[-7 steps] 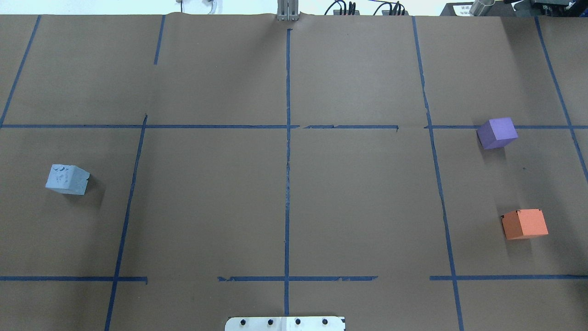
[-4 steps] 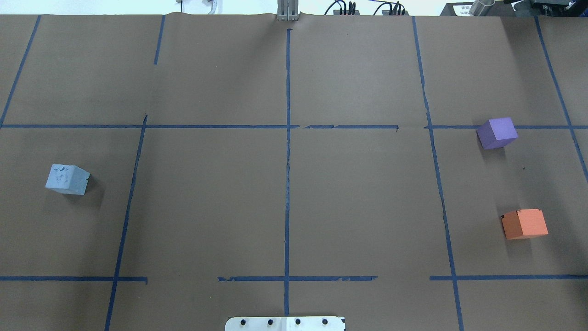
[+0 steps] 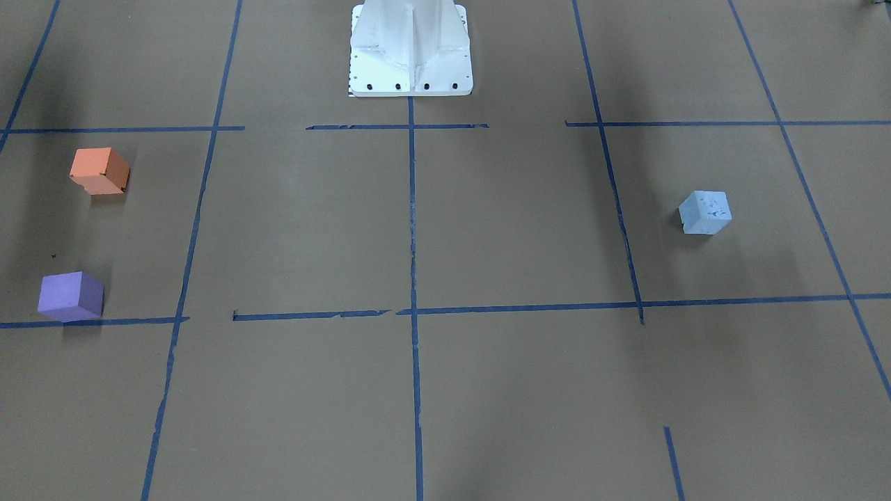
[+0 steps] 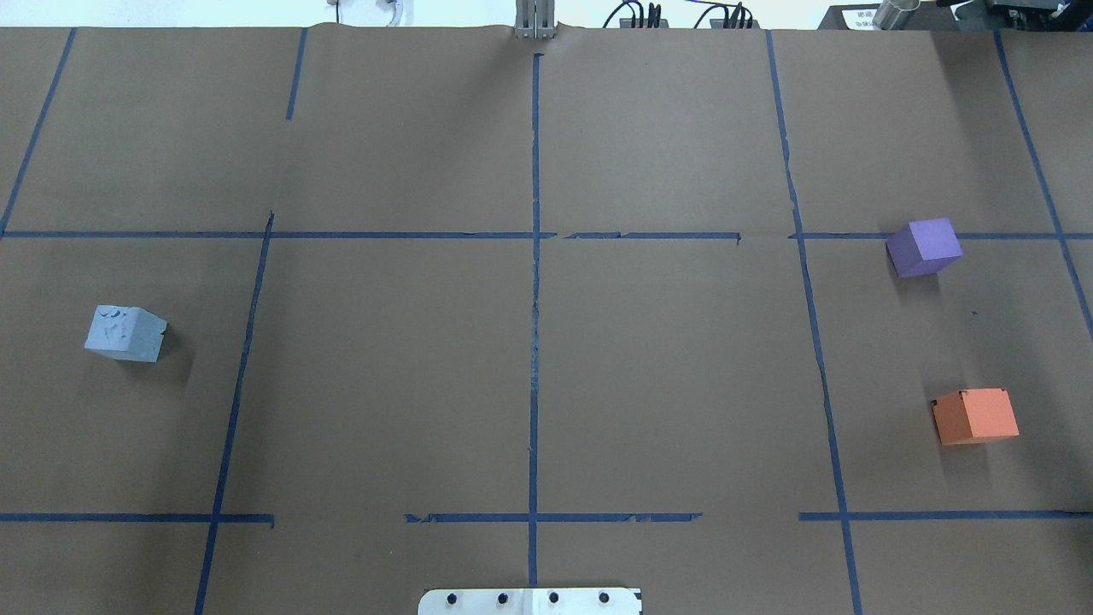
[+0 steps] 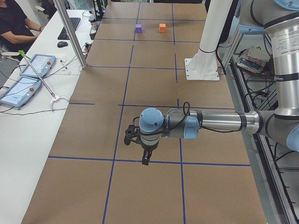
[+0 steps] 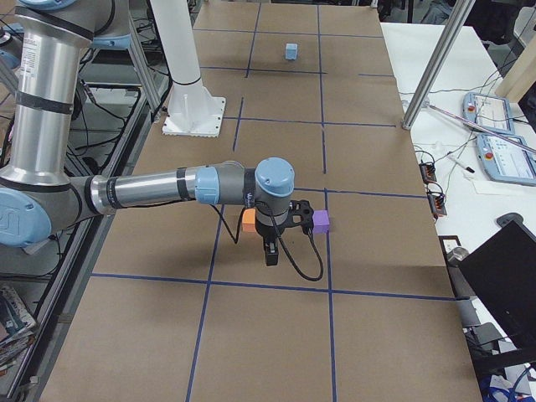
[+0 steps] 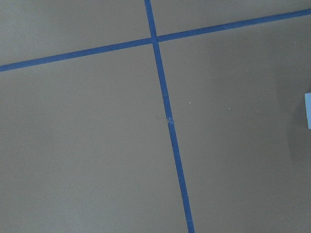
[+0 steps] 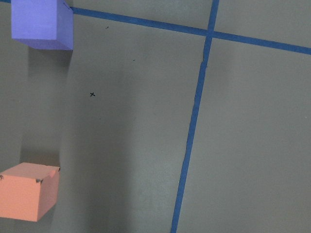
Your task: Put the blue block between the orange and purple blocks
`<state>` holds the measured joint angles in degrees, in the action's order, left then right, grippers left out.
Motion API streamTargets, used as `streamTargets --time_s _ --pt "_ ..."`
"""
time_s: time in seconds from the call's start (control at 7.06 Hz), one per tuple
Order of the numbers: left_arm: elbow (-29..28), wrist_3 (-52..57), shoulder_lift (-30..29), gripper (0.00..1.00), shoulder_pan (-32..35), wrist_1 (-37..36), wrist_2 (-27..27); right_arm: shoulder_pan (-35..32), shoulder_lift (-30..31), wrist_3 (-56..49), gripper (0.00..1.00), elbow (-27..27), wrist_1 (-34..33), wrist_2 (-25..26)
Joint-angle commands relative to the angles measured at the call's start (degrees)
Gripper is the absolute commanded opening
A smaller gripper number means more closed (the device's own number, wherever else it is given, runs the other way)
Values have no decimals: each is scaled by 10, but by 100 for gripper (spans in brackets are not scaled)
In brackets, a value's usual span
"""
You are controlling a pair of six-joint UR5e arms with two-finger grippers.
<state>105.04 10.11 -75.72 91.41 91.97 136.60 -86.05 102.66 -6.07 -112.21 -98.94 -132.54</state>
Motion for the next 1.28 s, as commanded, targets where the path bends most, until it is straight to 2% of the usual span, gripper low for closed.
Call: streamTargets --time_s 0.0,0.57,0.71,0.85,0.99,1.13 --pt "1 2 1 100 0 1 1 0 0 0 100 1 1 0" --pt "2 -13 -3 100 -4 2 7 1 0 1 100 1 1 1" --pt "2 -75 -6 100 -36 13 7 2 0 1 100 1 1 1" --pt "-2 -145 -7 100 -100 73 5 2 0 3 100 5 1 0" --pt "-10 -260 -10 100 -141 141 2 2 0 4 100 5 1 -1" --pt "-12 -374 -34 100 -188 175 0 2 0 3 100 7 1 -9"
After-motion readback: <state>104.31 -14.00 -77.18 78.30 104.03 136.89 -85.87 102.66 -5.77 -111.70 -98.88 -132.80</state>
